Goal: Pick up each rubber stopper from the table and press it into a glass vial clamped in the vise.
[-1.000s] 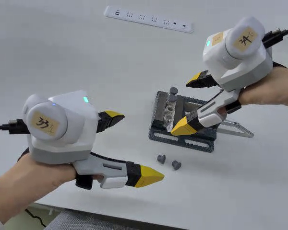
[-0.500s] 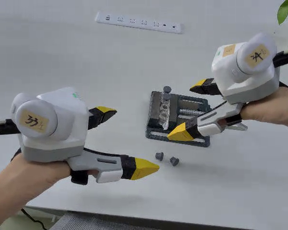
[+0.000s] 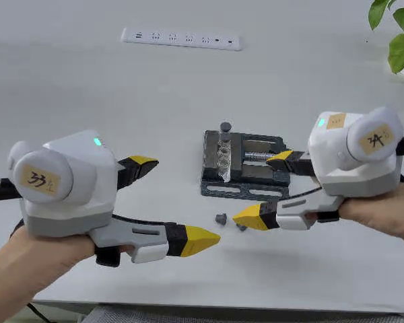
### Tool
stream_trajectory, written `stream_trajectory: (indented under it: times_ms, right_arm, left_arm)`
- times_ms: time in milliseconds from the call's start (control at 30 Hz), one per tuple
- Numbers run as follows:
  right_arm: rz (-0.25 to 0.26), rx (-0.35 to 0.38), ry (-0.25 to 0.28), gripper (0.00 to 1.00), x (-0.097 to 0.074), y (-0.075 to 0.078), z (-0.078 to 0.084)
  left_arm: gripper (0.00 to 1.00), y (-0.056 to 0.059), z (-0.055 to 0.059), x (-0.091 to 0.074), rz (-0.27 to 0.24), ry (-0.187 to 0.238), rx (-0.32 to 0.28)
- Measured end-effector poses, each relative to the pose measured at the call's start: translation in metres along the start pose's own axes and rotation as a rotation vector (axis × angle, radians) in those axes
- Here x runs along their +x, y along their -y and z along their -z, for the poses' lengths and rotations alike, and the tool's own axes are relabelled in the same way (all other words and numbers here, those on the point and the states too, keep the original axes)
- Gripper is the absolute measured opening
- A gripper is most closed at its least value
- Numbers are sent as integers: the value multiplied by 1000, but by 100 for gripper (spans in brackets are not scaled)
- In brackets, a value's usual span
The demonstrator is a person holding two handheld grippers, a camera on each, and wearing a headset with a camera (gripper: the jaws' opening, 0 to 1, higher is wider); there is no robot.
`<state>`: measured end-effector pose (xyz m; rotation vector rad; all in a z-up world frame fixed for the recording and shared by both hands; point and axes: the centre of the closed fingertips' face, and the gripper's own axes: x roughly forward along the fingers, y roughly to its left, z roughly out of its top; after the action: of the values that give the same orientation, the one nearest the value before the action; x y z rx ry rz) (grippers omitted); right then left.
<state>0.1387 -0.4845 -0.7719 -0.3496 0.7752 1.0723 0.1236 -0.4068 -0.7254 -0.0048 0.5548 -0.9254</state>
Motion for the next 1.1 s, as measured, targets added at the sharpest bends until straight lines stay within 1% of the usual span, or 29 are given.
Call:
stream_trajectory:
  times_ms: [100,167,267,300,400,433,500,567,600,633,700,800,967,1100]
  right_arm:
    - [10,19,3,64,3,-4,7]
    - [22,30,11,58,3,-4,11]
    - [42,39,2,52,7,-4,18]
    - [50,45,-1,49,8,-4,20]
    - [62,54,2,39,13,-6,25]
    - [59,59,-2,38,14,-8,27]
    - [66,67,-7,37,16,-9,31]
    - [63,78,-13,34,19,-11,35]
    - [73,83,-10,33,19,-12,37]
    - [72,83,-10,32,19,-13,37]
    - [82,91,-13,30,20,-11,41]
    - [87,101,-8,25,20,-11,42]
    - [90,100,-23,20,22,-15,44]
    - [103,115,-26,16,27,-13,47]
  left_arm:
    - [91,3,-1,0,4,-3,4]
    - [91,4,-1,0,7,-4,6]
    - [91,5,0,-1,8,-4,7]
    - [91,6,0,-1,9,-5,7]
    - [91,7,1,-1,12,-7,5]
    - [91,7,2,-1,13,-7,7]
    - [91,8,3,-1,16,-9,7]
    - [91,8,3,-1,16,-8,6]
    - [91,8,4,-1,17,-8,5]
    - [91,8,4,-1,18,-8,4]
    - [91,9,4,-1,19,-9,4]
    - [91,10,5,-1,19,-10,3]
    - [91,11,6,-1,20,-8,-1]
    - [91,11,7,-1,21,-8,-3]
